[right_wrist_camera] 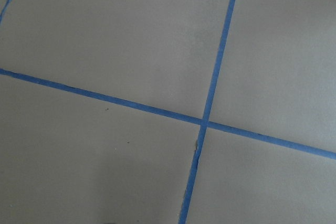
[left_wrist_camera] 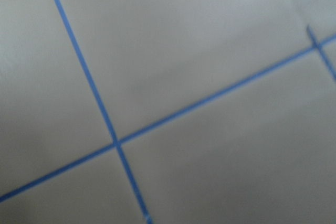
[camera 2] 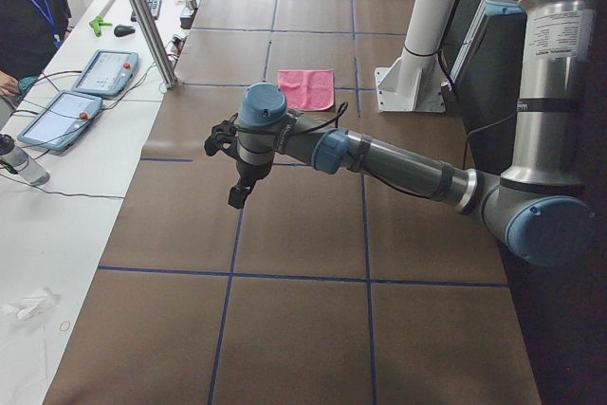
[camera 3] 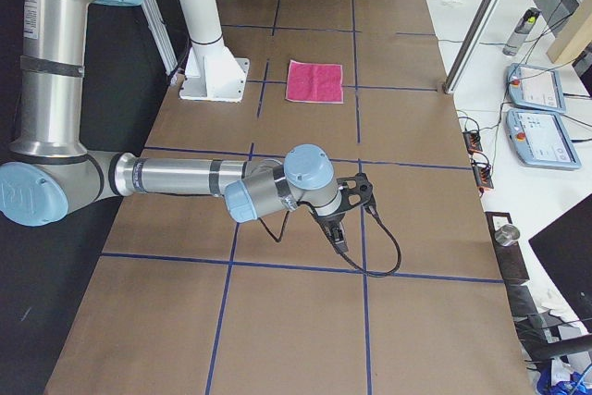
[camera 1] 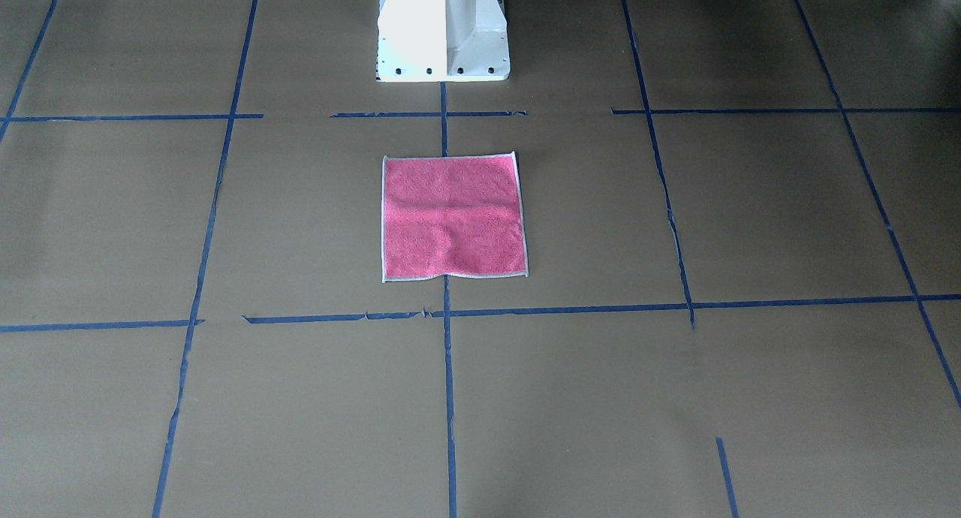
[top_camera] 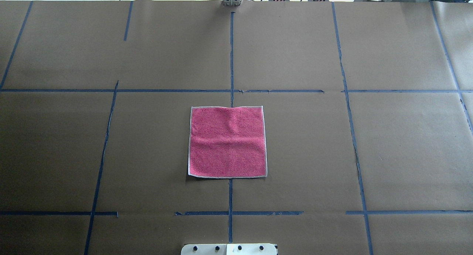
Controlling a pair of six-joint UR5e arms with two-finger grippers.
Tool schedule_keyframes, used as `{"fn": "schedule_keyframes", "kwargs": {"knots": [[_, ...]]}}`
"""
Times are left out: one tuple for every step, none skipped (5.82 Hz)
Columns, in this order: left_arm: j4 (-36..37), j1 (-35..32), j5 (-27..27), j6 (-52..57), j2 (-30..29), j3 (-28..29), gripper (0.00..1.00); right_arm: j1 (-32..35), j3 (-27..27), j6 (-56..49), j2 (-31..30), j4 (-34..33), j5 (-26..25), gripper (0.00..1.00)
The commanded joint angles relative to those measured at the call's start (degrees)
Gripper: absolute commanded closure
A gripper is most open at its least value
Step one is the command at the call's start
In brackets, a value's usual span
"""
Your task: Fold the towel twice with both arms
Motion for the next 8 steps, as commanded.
{"fn": "schedule_keyframes", "kwargs": {"knots": [[-7.8, 11.3, 0.7, -14.1, -0.5, -1.5, 0.00, -4.2, 2.2, 3.1, 1.5, 2.3, 4.5, 0.00], [-7.9, 16.4, 1.3, -26.9, -2.0, -2.9, 0.00, -9.4, 4.9, 17.0, 3.6, 2.1, 4.2, 0.00], [-7.8, 21.9, 7.8, -37.0, -2.4, -6.7, 0.00, -16.2, 7.2, 29.4, 6.7, 2.1, 2.2, 0.00], [-7.9, 29.3, 13.1, -50.6, -4.2, -9.1, 0.00, -23.7, 12.0, 40.7, 7.1, 2.1, -2.9, 0.00], [-7.8, 38.4, 21.6, -61.0, -8.2, -9.4, 0.00, -32.0, 16.0, 50.2, 7.1, 2.1, -9.8, 0.00], [-6.4, 49.7, 30.5, -69.9, -13.2, -9.1, 0.00, -41.3, 18.3, 58.6, 8.9, 2.1, -17.7, 0.00], [-3.3, 57.1, 36.1, -76.1, -16.3, -8.8, 0.00, -48.2, 18.3, 63.5, 12.0, 2.1, -22.3, 0.00], [0.5, 60.7, 38.8, -78.8, -19.3, -8.5, 0.00, -55.7, 18.1, 68.5, 13.7, 1.8, -30.2, 0.00]]}}
